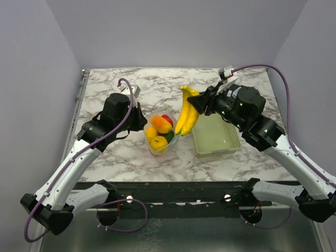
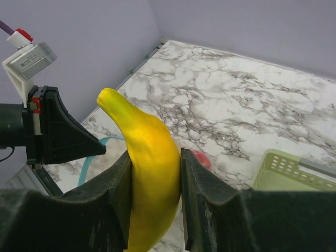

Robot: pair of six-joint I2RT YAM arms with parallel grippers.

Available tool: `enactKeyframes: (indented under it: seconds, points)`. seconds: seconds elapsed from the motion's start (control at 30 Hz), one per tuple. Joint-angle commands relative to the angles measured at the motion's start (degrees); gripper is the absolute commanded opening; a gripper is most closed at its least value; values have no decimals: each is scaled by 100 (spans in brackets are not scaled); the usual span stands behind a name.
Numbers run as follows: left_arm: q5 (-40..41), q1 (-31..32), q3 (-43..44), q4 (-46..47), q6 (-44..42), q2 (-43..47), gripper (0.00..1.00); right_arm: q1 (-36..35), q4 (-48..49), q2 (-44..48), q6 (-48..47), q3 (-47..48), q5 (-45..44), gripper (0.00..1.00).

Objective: Place the food in the zip-top bag and seal the zipper
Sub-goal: Place the fake fruit in the zipper food storage bag.

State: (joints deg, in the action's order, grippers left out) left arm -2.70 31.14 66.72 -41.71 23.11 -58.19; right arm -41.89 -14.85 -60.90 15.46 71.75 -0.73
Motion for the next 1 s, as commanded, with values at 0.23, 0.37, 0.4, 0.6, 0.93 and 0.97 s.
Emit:
enactKeyframes:
  seconds: [0.23, 0.37, 0.4, 0.6, 0.93, 0.97]
  points:
    - [-228, -11, 170, -5, 13, -25, 0, -1221, 948, -729, -1274, 158, -1398, 1]
    - [-237, -17, 157, -4, 20, -9, 0, -1448, 1263, -933, -1695, 85, -1720, 1]
    - [-233, -12, 157, -3, 18, -4, 0, -1479, 1333, -974, -1750, 51, -1754, 1]
    - [-230, -10, 147, -3, 21, 1, 0, -1683, 1820, -1197, -2023, -130, -2079, 1]
    - [-212, -9, 175, -3, 26, -1, 0, -2074, 2528, -1599, -2359, -483, -2709, 1]
    - [-209, -13, 175, -3, 29, 5, 0, -2127, 2538, -1614, -2370, -512, -2752, 1]
